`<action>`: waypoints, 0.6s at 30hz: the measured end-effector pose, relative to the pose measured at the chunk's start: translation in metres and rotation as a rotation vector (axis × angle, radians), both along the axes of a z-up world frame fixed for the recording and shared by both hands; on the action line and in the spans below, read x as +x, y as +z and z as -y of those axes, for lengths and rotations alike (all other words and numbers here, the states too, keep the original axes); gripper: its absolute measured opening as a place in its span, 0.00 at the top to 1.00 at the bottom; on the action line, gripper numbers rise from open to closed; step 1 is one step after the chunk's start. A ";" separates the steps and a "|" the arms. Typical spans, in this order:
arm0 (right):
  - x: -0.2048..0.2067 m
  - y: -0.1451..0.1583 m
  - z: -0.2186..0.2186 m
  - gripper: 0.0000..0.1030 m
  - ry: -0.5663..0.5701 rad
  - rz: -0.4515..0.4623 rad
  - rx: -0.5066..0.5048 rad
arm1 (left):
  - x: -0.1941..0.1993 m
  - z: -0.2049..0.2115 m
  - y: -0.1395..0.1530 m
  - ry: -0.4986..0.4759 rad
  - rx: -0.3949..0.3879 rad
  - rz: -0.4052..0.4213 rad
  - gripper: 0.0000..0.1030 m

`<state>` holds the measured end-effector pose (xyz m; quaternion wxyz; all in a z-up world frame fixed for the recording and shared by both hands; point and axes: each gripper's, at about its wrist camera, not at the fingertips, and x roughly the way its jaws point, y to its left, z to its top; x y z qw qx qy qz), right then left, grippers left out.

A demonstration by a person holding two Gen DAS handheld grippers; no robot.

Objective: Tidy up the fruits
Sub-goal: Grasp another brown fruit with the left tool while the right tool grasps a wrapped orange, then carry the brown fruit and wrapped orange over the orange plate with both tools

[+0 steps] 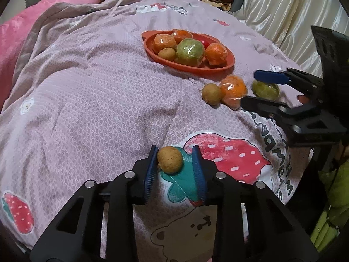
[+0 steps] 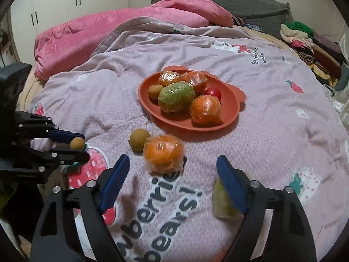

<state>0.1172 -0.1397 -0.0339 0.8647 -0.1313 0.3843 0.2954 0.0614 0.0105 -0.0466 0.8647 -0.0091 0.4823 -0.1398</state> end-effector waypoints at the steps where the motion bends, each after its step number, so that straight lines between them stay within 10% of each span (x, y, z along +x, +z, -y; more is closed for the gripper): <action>1: 0.003 -0.002 -0.003 0.36 0.010 -0.007 -0.004 | 0.000 0.000 0.000 0.000 -0.003 0.000 0.77; 8: 0.012 -0.015 -0.017 0.58 0.052 -0.033 -0.042 | 0.002 -0.003 0.001 0.002 -0.012 0.002 0.82; 18: -0.001 0.002 0.000 0.60 0.034 -0.036 0.053 | 0.003 -0.004 0.005 0.000 -0.032 0.005 0.85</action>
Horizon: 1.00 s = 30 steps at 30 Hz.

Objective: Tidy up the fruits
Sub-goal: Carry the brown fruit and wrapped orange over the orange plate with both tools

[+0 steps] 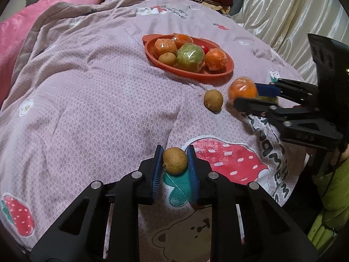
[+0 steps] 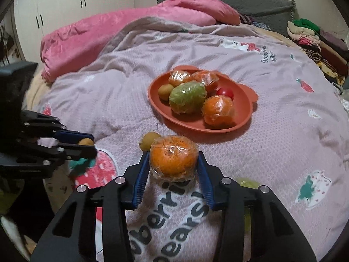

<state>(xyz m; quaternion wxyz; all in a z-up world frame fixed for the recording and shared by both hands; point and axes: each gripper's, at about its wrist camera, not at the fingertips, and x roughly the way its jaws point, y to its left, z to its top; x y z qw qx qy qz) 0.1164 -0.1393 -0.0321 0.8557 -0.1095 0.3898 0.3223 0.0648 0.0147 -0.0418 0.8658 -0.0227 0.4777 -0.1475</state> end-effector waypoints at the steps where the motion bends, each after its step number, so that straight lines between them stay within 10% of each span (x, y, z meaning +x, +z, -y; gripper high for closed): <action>1: -0.002 0.004 0.003 0.60 -0.005 0.003 0.012 | 0.000 0.000 0.001 0.002 -0.006 0.002 0.85; 30: 0.032 0.051 0.041 0.60 -0.121 0.072 0.101 | 0.070 0.023 0.052 -0.038 -0.007 0.093 0.85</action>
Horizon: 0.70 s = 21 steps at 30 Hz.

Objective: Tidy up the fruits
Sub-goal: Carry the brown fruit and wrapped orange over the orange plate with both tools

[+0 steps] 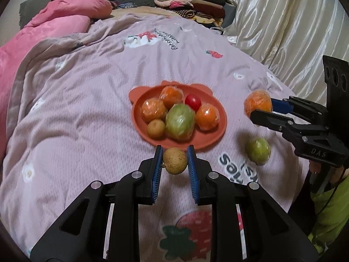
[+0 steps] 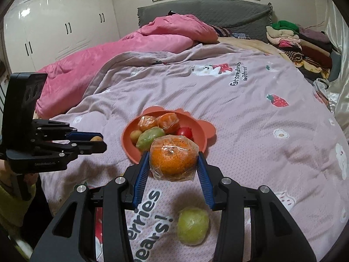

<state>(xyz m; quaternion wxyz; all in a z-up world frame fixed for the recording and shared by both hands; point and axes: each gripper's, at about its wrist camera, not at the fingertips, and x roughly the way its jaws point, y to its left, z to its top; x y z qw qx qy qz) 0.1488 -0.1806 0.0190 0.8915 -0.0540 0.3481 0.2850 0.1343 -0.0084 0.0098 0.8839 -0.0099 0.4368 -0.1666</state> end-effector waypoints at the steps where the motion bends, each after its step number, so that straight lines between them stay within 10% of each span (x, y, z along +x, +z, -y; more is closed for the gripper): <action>1: 0.002 0.000 0.000 0.60 -0.003 0.002 -0.001 | 0.002 0.002 0.000 -0.004 0.001 0.000 0.85; 21: 0.045 -0.002 -0.005 0.60 -0.029 -0.020 -0.003 | 0.056 0.009 -0.008 -0.014 0.036 -0.001 0.85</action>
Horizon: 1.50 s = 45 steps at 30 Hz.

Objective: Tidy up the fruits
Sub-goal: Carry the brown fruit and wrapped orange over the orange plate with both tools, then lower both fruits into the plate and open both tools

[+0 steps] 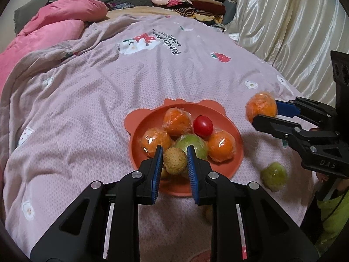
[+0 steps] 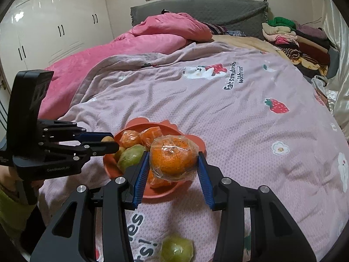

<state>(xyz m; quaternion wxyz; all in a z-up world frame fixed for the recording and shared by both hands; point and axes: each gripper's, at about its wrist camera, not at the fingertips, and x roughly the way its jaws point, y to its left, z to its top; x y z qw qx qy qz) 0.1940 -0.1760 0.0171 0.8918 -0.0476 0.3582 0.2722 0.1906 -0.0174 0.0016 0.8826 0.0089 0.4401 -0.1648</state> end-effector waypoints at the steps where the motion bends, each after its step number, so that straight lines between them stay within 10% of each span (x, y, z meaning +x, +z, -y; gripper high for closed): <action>1: 0.003 -0.002 -0.002 0.60 0.000 -0.005 -0.003 | 0.002 -0.001 -0.002 0.001 -0.001 -0.003 0.85; 33: 0.037 -0.031 -0.025 0.58 -0.015 -0.069 -0.060 | 0.011 -0.002 -0.015 0.006 -0.006 -0.017 0.85; 45: 0.030 -0.023 -0.018 0.44 -0.027 -0.044 -0.036 | 0.010 -0.003 -0.015 0.007 -0.006 -0.017 0.85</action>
